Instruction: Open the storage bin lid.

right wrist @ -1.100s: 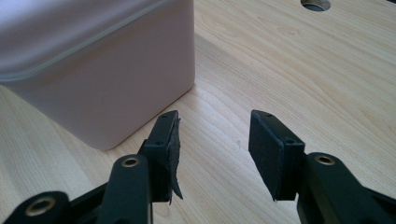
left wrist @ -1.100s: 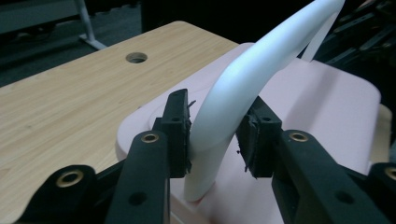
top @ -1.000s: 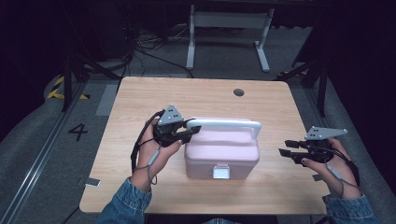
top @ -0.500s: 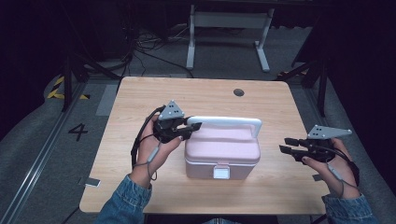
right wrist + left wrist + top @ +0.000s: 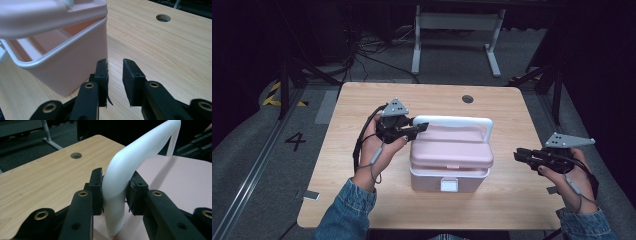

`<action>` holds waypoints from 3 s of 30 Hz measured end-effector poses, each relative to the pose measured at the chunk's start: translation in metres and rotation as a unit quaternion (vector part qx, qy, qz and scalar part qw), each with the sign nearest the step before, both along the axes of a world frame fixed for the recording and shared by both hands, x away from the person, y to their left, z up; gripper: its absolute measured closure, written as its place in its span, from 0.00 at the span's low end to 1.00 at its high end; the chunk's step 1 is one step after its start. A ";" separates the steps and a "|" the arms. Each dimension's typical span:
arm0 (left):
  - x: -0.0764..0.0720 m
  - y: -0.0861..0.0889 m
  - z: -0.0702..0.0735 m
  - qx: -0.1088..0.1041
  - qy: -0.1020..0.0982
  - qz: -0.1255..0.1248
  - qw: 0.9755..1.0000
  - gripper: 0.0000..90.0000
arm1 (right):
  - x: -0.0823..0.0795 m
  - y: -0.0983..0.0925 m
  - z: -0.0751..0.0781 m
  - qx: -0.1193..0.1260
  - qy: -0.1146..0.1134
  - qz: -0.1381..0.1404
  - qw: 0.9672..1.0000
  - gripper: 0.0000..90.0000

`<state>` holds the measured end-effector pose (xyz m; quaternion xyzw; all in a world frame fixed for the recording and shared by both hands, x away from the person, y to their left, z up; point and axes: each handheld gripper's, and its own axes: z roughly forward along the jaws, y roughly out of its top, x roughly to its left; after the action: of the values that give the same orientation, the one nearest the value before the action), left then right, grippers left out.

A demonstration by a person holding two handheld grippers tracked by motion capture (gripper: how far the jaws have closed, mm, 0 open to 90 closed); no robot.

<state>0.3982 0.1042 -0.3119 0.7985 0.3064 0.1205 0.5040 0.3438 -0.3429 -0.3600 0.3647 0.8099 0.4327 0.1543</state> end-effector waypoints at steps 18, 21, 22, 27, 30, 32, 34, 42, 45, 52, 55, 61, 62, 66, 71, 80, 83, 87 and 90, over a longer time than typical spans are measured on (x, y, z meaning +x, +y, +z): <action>0.035 0.002 0.013 -0.023 0.045 0.007 0.999 0.78 | -0.002 0.004 0.004 0.006 -0.005 -0.003 1.000 0.86; 0.040 0.002 0.015 -0.025 0.053 0.009 0.998 0.78 | -0.003 0.006 0.006 0.009 -0.007 0.000 1.000 0.89; 0.041 0.002 0.015 -0.027 0.053 0.009 0.998 0.78 | -0.003 0.006 0.006 0.009 -0.010 0.000 1.000 0.90; 0.046 0.002 0.016 -0.035 0.061 0.011 0.997 0.77 | -0.006 0.009 0.011 0.023 -0.030 0.002 0.999 0.98; 0.049 0.002 0.016 -0.035 0.064 0.015 0.997 0.77 | -0.008 0.012 0.015 0.034 -0.045 0.007 0.998 1.00; 0.050 0.002 0.017 -0.034 0.059 0.016 0.998 0.77 | -0.008 0.016 0.017 0.041 -0.054 0.012 0.998 1.00; 0.051 0.001 0.017 -0.036 0.060 0.018 0.997 0.77 | -0.009 0.023 0.020 0.049 -0.063 0.025 0.997 1.00; 0.055 0.001 0.017 -0.040 0.065 0.022 0.997 0.76 | -0.002 0.052 0.029 0.074 -0.084 0.063 0.992 1.00; 0.057 0.000 0.017 -0.043 0.065 0.024 0.997 0.76 | 0.000 0.062 0.029 0.076 -0.089 0.075 0.990 1.00; 0.057 0.001 0.017 -0.044 0.071 0.024 0.996 0.76 | 0.007 0.077 0.030 0.082 -0.102 0.088 0.987 1.00; 0.057 0.001 0.016 -0.044 0.072 0.023 0.996 0.76 | 0.008 0.081 0.029 0.081 -0.105 0.089 0.987 1.00; 0.056 0.002 0.012 -0.052 0.067 0.028 0.996 0.70 | 0.008 0.081 0.030 0.081 -0.111 0.085 0.987 1.00; 0.055 0.002 0.012 -0.055 0.066 0.031 0.996 0.68 | 0.008 0.081 0.030 0.081 -0.113 0.085 0.987 1.00; 0.051 0.007 0.013 -0.057 0.048 0.044 0.996 0.56 | 0.009 0.080 0.030 0.080 -0.113 0.085 0.987 1.00; 0.043 0.015 0.019 -0.052 0.019 0.050 0.997 0.50 | 0.010 0.080 0.030 0.081 -0.110 0.084 0.987 1.00; 0.016 0.029 0.033 -0.043 -0.028 0.043 0.998 0.45 | 0.012 0.079 0.033 0.083 -0.112 0.080 0.987 1.00; 0.003 0.034 0.036 -0.041 -0.035 0.035 0.998 0.45 | 0.011 0.079 0.033 0.084 -0.112 0.080 0.987 1.00; -0.013 0.041 0.036 -0.040 -0.050 0.025 0.998 0.44 | 0.011 0.079 0.033 0.085 -0.112 0.078 0.987 1.00; -0.026 0.044 0.032 -0.031 -0.062 0.016 0.997 0.40 | 0.012 0.078 0.033 0.088 -0.110 0.079 0.987 1.00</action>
<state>0.3722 0.1486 -0.2796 0.7686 0.2907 0.1678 0.5445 0.3556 -0.2647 -0.3268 0.2614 0.7731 0.5507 0.1752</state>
